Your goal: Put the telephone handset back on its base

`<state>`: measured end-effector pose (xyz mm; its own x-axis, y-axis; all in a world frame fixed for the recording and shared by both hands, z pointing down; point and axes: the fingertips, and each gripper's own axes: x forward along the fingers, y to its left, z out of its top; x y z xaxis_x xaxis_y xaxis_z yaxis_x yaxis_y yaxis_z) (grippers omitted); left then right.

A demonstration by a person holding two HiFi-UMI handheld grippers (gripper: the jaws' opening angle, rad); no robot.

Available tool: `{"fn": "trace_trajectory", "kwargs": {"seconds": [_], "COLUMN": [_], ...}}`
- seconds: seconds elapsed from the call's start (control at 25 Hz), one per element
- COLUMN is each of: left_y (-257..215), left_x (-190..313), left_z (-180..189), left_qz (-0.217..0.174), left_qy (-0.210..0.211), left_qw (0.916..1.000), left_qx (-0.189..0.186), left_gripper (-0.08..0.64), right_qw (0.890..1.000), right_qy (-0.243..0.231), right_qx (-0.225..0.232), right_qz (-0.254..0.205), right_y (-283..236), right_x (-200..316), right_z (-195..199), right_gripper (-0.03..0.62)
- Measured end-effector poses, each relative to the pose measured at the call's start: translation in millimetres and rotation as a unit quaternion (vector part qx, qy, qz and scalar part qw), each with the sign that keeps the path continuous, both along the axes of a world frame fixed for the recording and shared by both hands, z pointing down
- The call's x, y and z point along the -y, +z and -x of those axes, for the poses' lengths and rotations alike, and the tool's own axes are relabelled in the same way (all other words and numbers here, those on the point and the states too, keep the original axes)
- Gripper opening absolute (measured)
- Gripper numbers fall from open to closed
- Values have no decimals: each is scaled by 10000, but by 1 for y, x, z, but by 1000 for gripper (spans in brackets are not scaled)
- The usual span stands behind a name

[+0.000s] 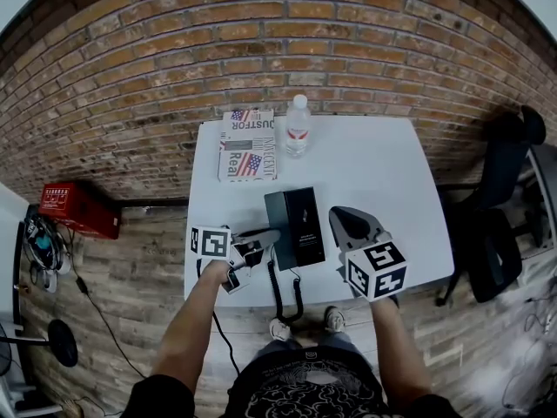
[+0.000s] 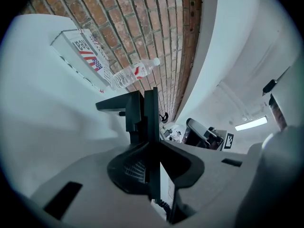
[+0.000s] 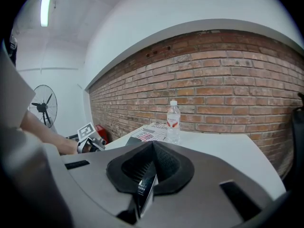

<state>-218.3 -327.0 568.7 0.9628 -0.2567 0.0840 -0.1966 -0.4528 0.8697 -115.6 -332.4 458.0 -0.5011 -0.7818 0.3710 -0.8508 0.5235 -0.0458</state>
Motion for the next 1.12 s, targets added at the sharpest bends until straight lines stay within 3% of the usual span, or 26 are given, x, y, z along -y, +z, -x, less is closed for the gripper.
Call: {"fn": "trace_trajectory", "kwargs": {"seconds": [0.6, 1.12], "left_y": [12, 12], "left_x": [4, 5], "left_z": [-4, 2], "left_qz": [340, 173], "left_qy": [85, -142], "left_qw": [9993, 9989], "left_qx": [96, 409], "left_gripper": [74, 77], "right_qw": [10000, 10000], "right_qy": [14, -74], "right_qx": [-6, 34], "right_qz": [31, 41], "right_y": [4, 4], "right_x": [0, -5], "right_z": [-5, 2], "right_gripper": [2, 2]}}
